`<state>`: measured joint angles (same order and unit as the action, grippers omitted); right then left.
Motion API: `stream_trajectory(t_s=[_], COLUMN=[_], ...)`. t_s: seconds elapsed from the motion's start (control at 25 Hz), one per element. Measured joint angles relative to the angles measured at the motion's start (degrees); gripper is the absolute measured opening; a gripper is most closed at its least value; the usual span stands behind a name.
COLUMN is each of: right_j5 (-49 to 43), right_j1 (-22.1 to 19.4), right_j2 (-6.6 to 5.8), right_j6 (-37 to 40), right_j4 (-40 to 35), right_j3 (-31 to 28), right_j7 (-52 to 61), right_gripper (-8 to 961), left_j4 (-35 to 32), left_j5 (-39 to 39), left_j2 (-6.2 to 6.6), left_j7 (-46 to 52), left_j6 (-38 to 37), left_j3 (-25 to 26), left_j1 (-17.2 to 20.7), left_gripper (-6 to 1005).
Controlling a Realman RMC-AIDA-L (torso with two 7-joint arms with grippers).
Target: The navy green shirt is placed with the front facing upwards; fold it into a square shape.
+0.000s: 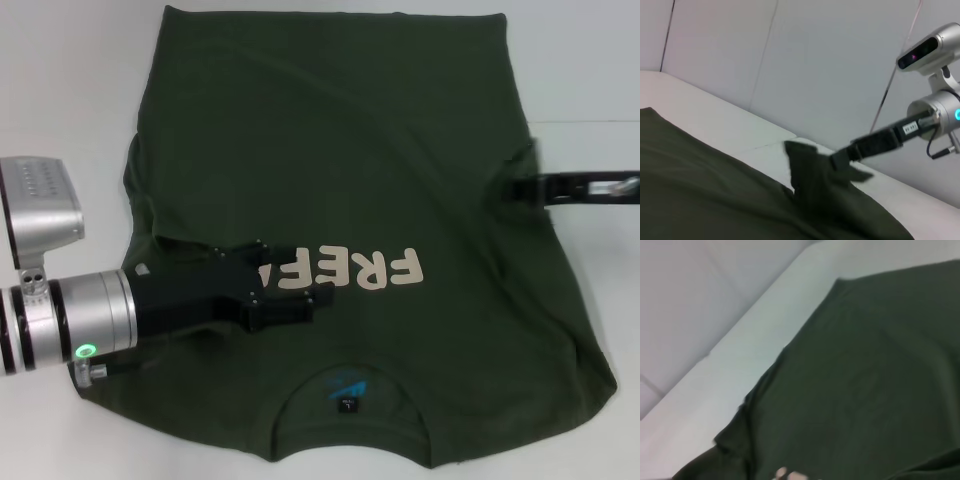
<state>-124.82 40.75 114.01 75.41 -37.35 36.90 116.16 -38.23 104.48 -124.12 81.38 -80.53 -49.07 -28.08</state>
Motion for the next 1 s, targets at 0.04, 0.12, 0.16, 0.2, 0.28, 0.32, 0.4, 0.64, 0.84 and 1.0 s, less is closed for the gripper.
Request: stream_trajectory(t_s=[0.04, 0.12, 0.16, 0.2, 0.28, 0.32, 0.4, 0.64, 0.84, 1.0], right_j5=[0.0, 0.0, -0.1, 0.0, 0.1, 0.2, 0.2, 0.4, 2.7, 6.9], right_j1=[0.4, 1.0, 1.2, 1.3, 1.4, 1.4, 1.4, 0.6, -1.0, -2.8], right_j2=[0.47, 1.28, 1.59, 1.90, 2.57, 2.68, 2.72, 2.44, 2.23, 2.09], right_j6=[-0.3, -1.2, -1.5, -1.6, -1.4, -1.3, -1.0, 0.1, 1.0, 4.2], right_j4=[0.1, 0.1, 0.1, 0.0, -0.2, -0.3, -0.3, -0.5, -0.5, -0.4], right_j3=[1.0, 3.0, 3.9, 4.4, 4.9, 4.9, 4.8, 3.9, 2.5, 2.4], right_j7=[0.1, 0.2, 0.2, 0.2, 0.2, 0.2, 0.2, 0.2, -1.0, -4.2], right_gripper=[127, 132, 134, 137, 141, 144, 149, 260, 369, 515], left_j4=[0.0, 0.0, 0.0, 0.0, 0.0, 0.0, 0.0, 0.0, 0.0, -0.9], left_j5=[0.0, 0.0, 0.0, 0.0, 0.1, 0.1, 0.2, 0.4, 0.6, 0.7], left_j2=[0.02, 0.03, 0.06, 0.07, 0.09, 0.09, 0.10, 0.10, 0.11, 0.17], left_j7=[0.0, 0.0, 0.0, 0.0, 0.0, -0.1, -0.3, -0.4, -0.2, 0.1], left_j6=[0.0, 0.0, 0.0, 0.0, 0.0, 0.0, 0.0, 0.0, 0.0, -0.3], left_j3=[0.2, 0.4, 0.4, 0.4, 0.6, 0.8, 1.0, 1.9, 2.9, 4.6], left_j1=[0.0, 0.0, 0.0, 0.0, 0.0, 0.1, 0.2, 0.2, 0.5, 2.0], left_gripper=[861, 861, 861, 861, 861, 861, 861, 861, 861, 861])
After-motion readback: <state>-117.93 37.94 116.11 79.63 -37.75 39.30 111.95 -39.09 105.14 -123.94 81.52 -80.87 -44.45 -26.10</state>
